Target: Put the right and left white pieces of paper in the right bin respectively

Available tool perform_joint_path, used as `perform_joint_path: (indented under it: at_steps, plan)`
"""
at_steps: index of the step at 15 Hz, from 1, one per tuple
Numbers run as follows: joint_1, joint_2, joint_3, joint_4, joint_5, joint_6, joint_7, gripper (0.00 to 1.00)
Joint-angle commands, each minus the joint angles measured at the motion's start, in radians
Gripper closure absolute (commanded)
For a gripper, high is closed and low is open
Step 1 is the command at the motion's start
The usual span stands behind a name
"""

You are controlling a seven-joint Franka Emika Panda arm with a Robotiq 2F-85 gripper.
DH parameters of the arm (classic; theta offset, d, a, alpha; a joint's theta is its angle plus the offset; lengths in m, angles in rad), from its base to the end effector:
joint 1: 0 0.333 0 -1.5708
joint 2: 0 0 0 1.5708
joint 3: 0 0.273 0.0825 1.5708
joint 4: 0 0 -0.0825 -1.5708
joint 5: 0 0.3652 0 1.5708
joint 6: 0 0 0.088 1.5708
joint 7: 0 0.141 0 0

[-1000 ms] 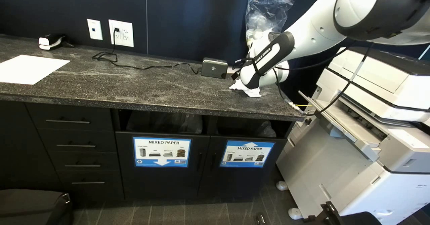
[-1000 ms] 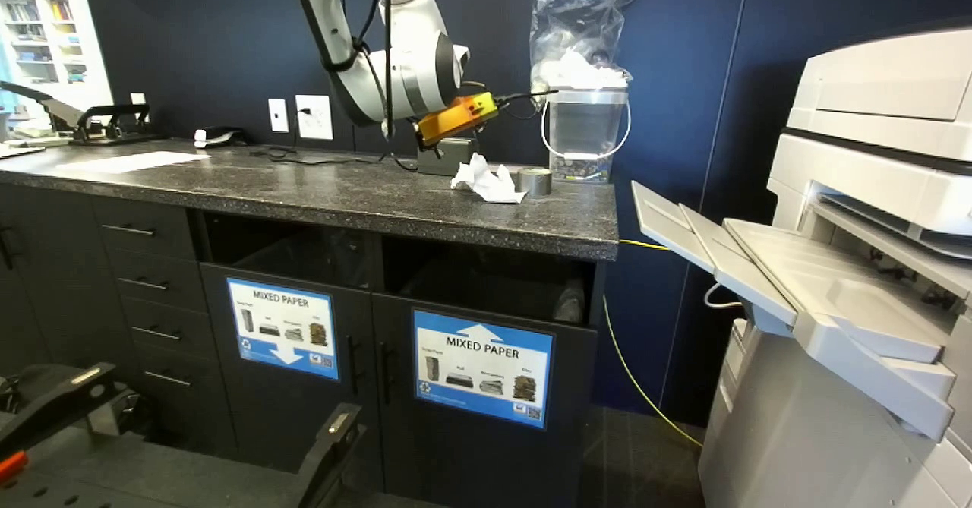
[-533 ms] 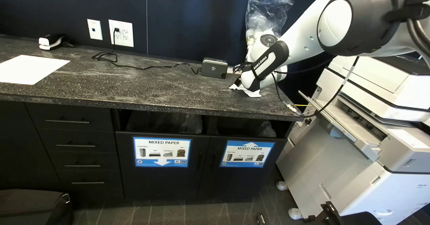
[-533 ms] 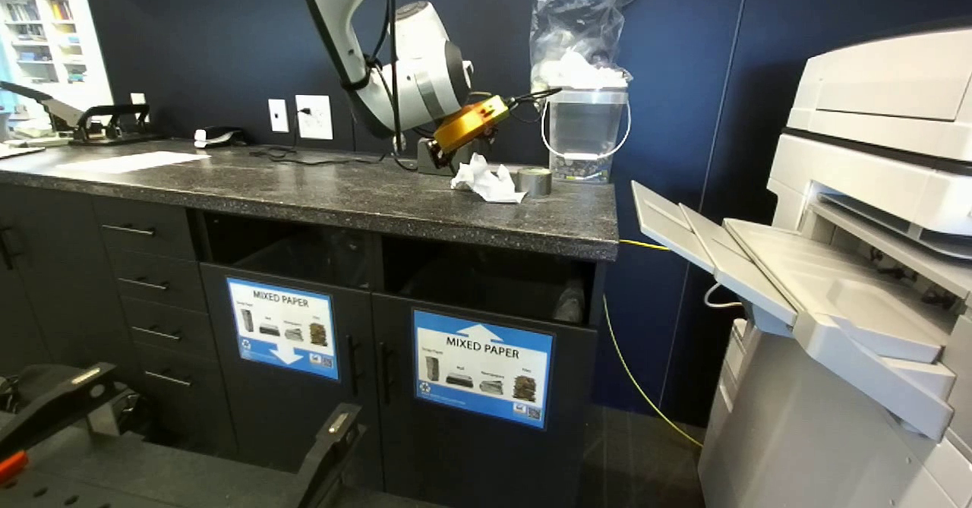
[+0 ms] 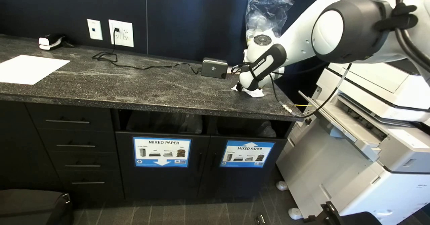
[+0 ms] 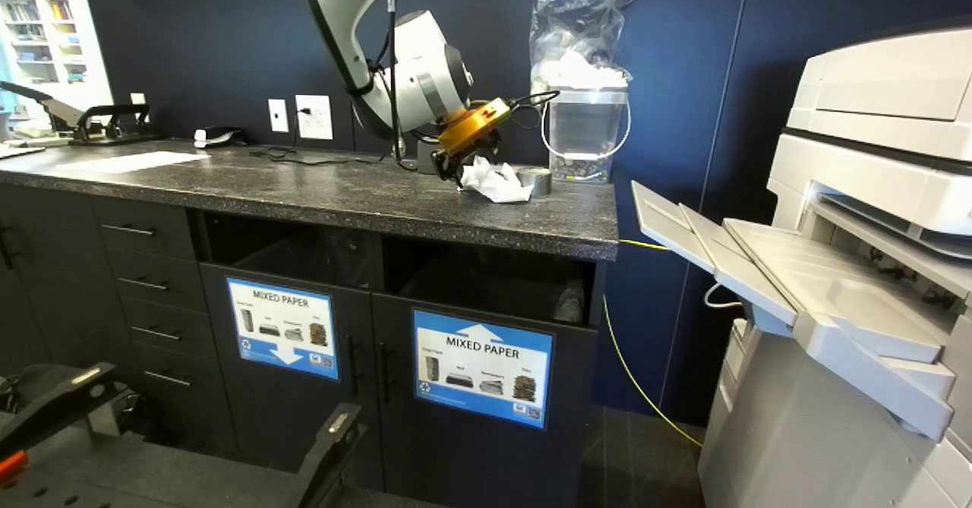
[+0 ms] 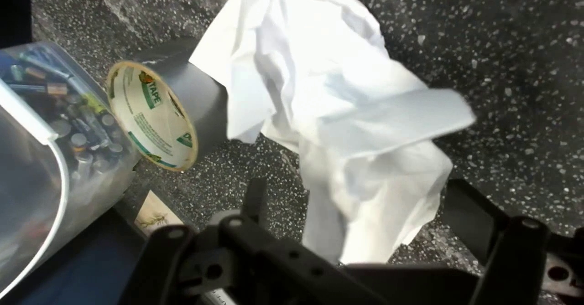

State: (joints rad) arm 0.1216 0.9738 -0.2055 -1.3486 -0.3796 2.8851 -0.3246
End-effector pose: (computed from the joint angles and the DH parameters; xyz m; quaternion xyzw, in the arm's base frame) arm 0.7443 -0.0072 0.1610 0.8876 0.3346 0.2312 0.2164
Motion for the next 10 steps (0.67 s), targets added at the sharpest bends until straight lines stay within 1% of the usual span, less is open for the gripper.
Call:
perform_joint_path:
  at_steps: [1, 2, 3, 5, 6, 7, 8, 10]
  plan:
    - [-0.024, 0.035, 0.021, 0.078, -0.029, -0.052, -0.023, 0.0]
    - [-0.026, 0.038, 0.022, 0.084, -0.031, -0.06, -0.027, 0.25]
    - [-0.026, 0.042, 0.022, 0.091, -0.034, -0.068, -0.031, 0.27]
    - [-0.029, 0.049, 0.022, 0.103, -0.036, -0.08, -0.036, 0.42]
    - [-0.029, 0.051, 0.021, 0.106, -0.037, -0.084, -0.037, 0.51]
    - [-0.031, 0.053, 0.022, 0.109, -0.037, -0.09, -0.04, 0.58]
    - [-0.033, 0.055, 0.024, 0.112, -0.037, -0.096, -0.042, 0.67]
    - [-0.035, 0.058, 0.026, 0.116, -0.037, -0.103, -0.046, 0.8]
